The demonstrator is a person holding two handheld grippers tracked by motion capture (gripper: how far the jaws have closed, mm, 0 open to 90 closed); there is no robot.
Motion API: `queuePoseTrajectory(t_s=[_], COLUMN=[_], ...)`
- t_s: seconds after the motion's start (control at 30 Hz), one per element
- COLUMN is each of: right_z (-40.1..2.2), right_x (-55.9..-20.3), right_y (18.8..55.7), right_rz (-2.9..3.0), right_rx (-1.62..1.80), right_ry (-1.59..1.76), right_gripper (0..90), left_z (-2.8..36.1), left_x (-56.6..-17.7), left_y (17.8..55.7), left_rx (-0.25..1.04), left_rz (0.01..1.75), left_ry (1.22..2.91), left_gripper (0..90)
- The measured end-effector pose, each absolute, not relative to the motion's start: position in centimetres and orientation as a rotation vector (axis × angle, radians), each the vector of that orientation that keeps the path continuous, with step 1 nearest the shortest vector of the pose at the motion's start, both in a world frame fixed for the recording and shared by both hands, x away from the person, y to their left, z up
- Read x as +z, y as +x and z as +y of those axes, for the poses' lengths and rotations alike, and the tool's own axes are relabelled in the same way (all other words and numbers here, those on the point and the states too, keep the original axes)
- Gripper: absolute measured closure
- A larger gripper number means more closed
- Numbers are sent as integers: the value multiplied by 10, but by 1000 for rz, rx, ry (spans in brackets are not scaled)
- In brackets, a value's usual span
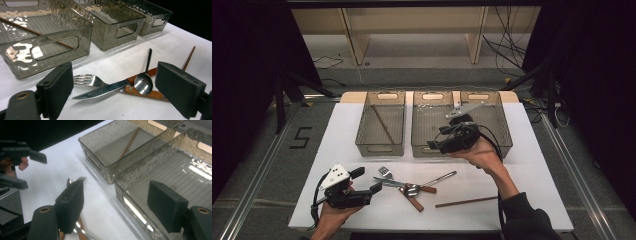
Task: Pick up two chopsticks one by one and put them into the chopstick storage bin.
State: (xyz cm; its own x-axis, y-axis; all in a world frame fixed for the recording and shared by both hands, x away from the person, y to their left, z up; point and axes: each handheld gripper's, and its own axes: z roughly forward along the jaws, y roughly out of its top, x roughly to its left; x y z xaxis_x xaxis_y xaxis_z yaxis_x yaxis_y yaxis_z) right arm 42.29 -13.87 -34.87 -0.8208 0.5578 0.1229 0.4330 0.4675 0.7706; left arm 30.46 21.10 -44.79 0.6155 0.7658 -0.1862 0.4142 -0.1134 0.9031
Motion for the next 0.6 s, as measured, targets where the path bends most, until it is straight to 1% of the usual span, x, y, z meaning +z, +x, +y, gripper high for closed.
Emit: queuePoseTrajectory(t_s=[0.37,0.6], right_z=[-176,-190], right_x=[-363,-374], right_y=[398,387], right_rz=[2575,2601], right_rx=[1212,1172], right_ry=[900,915], right_gripper=[281,255], left_z=[211,211], left_x=[-448,-448], left_y=[305,305], left_rx=[400,397], left_rz=[968,966], left_ry=[1745,1738], left_gripper=[146,146])
